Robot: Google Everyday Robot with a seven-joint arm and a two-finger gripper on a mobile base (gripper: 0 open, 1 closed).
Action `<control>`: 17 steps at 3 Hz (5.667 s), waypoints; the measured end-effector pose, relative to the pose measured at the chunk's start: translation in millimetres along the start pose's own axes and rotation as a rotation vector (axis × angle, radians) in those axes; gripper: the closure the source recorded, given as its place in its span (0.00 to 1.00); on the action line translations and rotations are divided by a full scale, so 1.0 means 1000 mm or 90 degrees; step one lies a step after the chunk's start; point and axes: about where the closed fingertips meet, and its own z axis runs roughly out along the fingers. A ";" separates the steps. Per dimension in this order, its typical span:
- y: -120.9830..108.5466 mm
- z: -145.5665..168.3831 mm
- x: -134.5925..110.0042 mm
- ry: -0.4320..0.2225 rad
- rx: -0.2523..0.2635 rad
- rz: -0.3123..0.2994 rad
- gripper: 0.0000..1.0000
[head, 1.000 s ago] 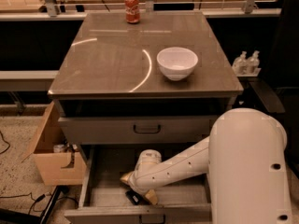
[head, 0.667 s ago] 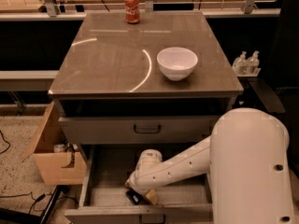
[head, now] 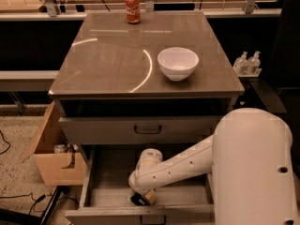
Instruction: Pick rxbar blueberry from middle drawer and place on counter
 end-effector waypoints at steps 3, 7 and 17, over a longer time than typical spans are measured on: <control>0.003 -0.014 0.001 -0.022 0.029 0.003 1.00; 0.045 -0.113 0.025 0.045 0.091 0.004 0.84; -0.034 0.009 -0.041 0.173 -0.149 -0.201 0.00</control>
Offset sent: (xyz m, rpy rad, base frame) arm 0.0000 0.0000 0.0067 0.0000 0.0000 -0.0001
